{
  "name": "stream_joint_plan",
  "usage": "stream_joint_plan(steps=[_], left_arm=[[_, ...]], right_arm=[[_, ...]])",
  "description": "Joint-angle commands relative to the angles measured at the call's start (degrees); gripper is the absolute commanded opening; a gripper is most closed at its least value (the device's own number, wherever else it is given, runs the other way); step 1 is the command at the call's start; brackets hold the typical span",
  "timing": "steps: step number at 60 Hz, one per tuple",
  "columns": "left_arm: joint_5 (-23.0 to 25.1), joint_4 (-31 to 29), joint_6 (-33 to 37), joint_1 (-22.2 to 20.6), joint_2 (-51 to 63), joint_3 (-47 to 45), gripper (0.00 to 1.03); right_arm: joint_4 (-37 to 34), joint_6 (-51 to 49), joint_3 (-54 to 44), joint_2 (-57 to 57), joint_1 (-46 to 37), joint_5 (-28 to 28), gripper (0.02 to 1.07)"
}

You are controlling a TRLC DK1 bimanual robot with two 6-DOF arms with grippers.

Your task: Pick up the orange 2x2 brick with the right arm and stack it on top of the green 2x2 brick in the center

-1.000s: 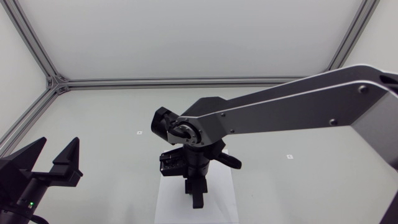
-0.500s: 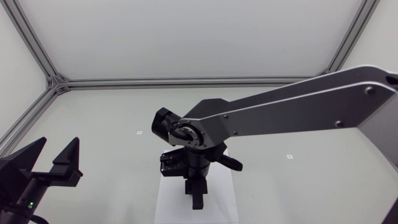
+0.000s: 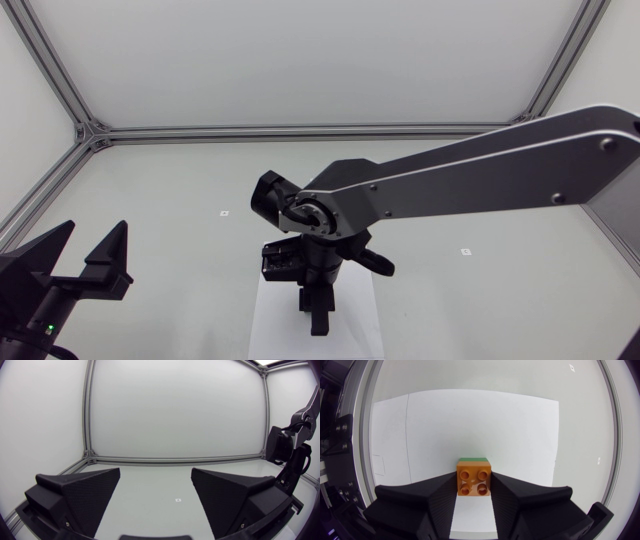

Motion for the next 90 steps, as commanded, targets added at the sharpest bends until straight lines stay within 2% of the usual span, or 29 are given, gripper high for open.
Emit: stream_joint_plan(steps=[1,48,53,73,78,87,90], left_arm=[[0.1,-0.6,0.3,0.1,-0.3,-2.3,0.99],[0.1,-0.6,0.3,0.1,-0.3,-2.3,0.99],[0.1,-0.6,0.3,0.1,-0.3,-2.3,0.99],[0.1,-0.6,0.3,0.1,-0.3,-2.3,0.99],[0.1,-0.6,0.3,0.1,-0.3,-2.3,0.99],[0.1,-0.6,0.3,0.1,-0.3,-2.3,0.99],[0.2,-0.6,0.3,0.1,-0.3,-2.3,0.99]], right_arm=[[-0.2,-0.6,-2.4,6.9,-0.4,1.5,0.29],[0.3,-0.8,-3.8,4.4,-1.2,1.2,0.29],[0.0,-0.8,-3.8,3.0,-1.2,1.2,0.33],[-0.9,-0.8,-2.1,2.0,-1.2,1.3,0.33],[-1.0,-0.8,-1.8,2.0,-1.3,1.3,0.42],[-1.7,-0.8,-0.9,1.8,-1.4,1.3,0.42],[-2.1,-0.8,-0.7,1.6,-1.4,1.3,0.5]])
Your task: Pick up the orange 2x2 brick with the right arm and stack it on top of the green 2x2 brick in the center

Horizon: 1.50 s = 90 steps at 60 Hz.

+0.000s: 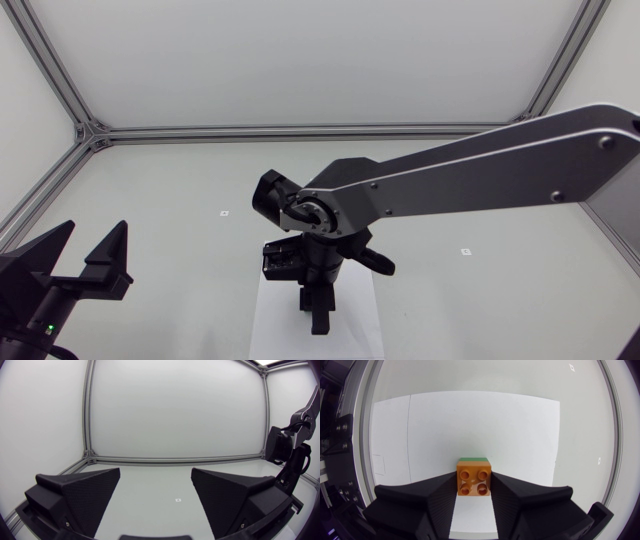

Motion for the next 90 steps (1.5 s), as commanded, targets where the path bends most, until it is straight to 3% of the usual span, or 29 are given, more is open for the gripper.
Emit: stream_joint_plan(steps=[1,17,26,45,48,56,66,90], left_arm=[[0.1,-0.6,0.3,0.1,-0.3,-2.3,0.99],[0.1,-0.6,0.3,0.1,-0.3,-2.3,0.99],[0.1,-0.6,0.3,0.1,-0.3,-2.3,0.99],[0.1,-0.6,0.3,0.1,-0.3,-2.3,0.99],[0.1,-0.6,0.3,0.1,-0.3,-2.3,0.99],[0.1,-0.6,0.3,0.1,-0.3,-2.3,0.99],[0.1,-0.6,0.3,0.1,-0.3,-2.3,0.99],[0.1,-0.6,0.3,0.1,-0.3,-2.3,0.99]], right_arm=[[-1.9,-0.5,-0.8,2.2,-0.9,1.6,0.51],[-2.7,-0.5,0.2,1.8,-0.9,1.4,0.59],[-2.8,-0.4,0.5,1.6,-0.8,1.4,0.72],[-1.5,-0.3,-0.1,1.4,-0.9,0.6,0.72],[-1.2,-0.3,-0.3,1.4,-0.8,0.4,0.7],[-0.3,-0.4,-1.0,1.9,-0.5,0.2,0.48],[0.0,-0.6,-1.3,1.9,-0.3,0.2,0.31],[-0.1,-0.3,0.1,2.0,0.5,0.2,0.3]])
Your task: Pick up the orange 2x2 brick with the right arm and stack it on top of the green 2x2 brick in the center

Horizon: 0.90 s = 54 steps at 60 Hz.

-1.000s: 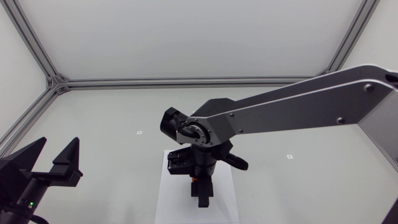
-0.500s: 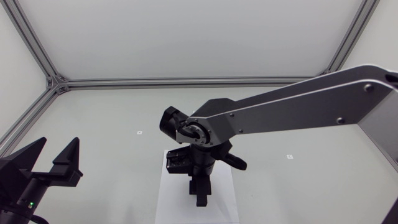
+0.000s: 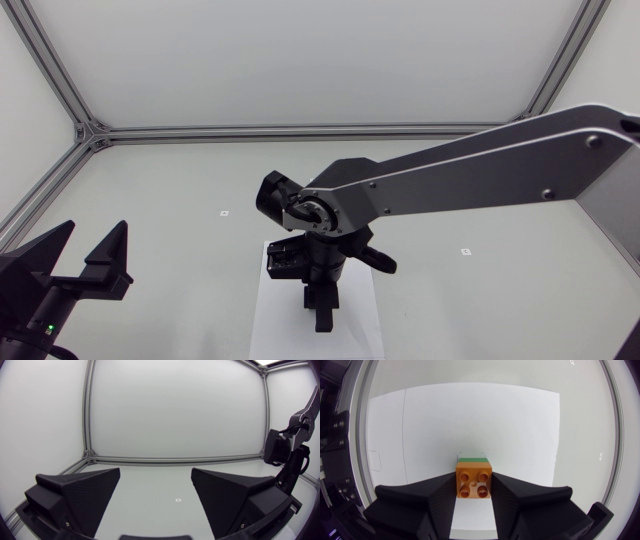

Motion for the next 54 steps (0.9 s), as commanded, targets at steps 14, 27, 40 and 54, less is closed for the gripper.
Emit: stream_joint_plan(steps=[14,27,40,54], left_arm=[[0.1,-0.6,0.3,0.1,-0.3,-2.3,0.99],[0.1,-0.6,0.3,0.1,-0.3,-2.3,0.99],[0.1,-0.6,0.3,0.1,-0.3,-2.3,0.99],[0.1,-0.6,0.3,0.1,-0.3,-2.3,0.99]], right_arm=[[0.0,0.4,0.6,1.3,2.0,-0.2,0.3],[0.1,0.5,0.9,1.8,1.4,0.1,0.3],[0.0,0.4,1.1,2.0,1.0,0.2,0.3],[0.0,0.3,0.9,2.0,0.3,0.4,0.3]])
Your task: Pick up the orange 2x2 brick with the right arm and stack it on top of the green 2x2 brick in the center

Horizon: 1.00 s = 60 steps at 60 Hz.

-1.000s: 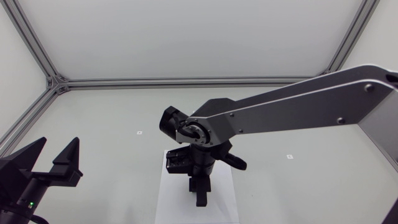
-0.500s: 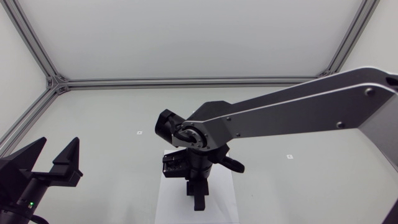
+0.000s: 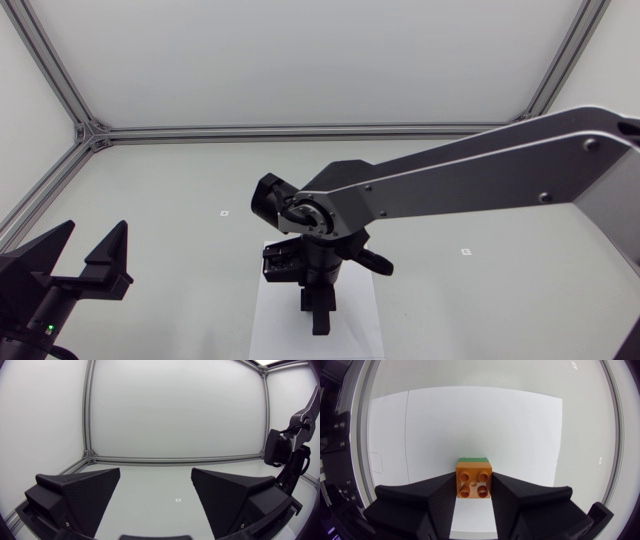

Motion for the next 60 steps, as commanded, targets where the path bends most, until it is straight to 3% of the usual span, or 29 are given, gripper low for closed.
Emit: stream_joint_plan(steps=[1,60], left_arm=[[0.1,-0.6,0.3,0.1,-0.3,-2.3,0.99],[0.1,-0.6,0.3,0.1,-0.3,-2.3,0.99]], right_arm=[[0.1,0.2,0.4,1.7,-0.5,0.3,0.3],[0.0,0.8,1.0,2.1,0.4,0.4,0.31]])
